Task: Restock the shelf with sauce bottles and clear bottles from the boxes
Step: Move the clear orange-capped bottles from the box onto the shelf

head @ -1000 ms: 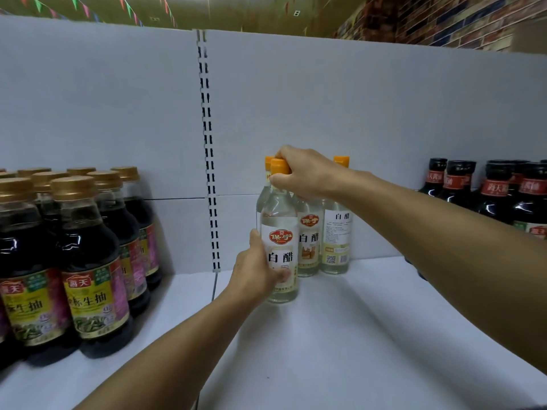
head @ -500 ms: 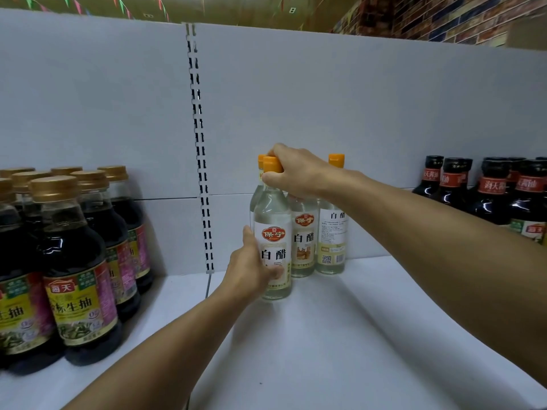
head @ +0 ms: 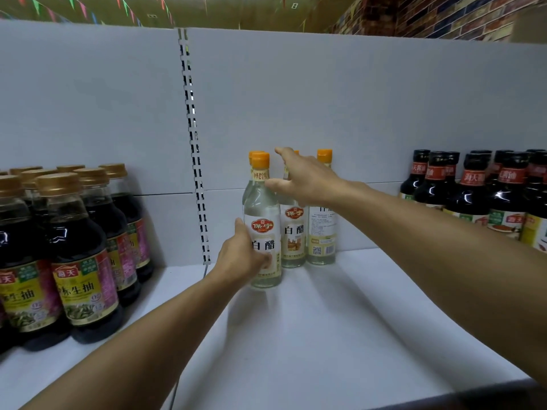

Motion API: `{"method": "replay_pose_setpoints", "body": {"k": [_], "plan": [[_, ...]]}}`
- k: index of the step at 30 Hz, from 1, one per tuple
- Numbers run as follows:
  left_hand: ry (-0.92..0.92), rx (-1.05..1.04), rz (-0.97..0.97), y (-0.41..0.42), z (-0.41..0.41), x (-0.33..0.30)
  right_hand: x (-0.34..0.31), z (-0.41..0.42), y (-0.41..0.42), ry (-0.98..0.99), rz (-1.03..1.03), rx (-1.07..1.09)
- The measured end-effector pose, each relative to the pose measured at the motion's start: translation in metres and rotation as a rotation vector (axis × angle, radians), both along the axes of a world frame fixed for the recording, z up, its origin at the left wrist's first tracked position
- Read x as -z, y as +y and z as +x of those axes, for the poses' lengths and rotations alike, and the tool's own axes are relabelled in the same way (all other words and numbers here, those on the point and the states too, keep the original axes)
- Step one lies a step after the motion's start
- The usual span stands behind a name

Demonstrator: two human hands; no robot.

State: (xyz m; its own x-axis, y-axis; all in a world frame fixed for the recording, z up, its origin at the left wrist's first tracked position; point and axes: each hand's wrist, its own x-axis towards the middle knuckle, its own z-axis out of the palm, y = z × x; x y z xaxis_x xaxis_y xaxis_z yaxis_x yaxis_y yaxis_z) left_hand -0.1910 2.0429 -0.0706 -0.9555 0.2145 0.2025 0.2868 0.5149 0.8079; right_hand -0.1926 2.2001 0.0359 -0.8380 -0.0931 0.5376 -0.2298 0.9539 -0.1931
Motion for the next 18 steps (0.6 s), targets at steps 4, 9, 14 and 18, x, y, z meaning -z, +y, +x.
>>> {"method": "replay_pose_setpoints", "body": {"k": [4, 9, 14, 18], "plan": [[0.073, -0.048, 0.020, 0.003, 0.019, -0.004, 0.008, 0.016, 0.010, -0.025, -0.002, -0.014], [0.186, -0.056, 0.052, 0.014, 0.056, -0.008, 0.018, 0.047, 0.019, 0.018, 0.009, -0.064], [0.227, -0.017, 0.052, 0.032, 0.102, -0.011, 0.029, 0.089, 0.035, 0.039, 0.008, -0.111], [0.274, 0.001, 0.044, 0.048, 0.145, -0.010, 0.039, 0.124, 0.049, 0.075, 0.030, -0.129]]}}
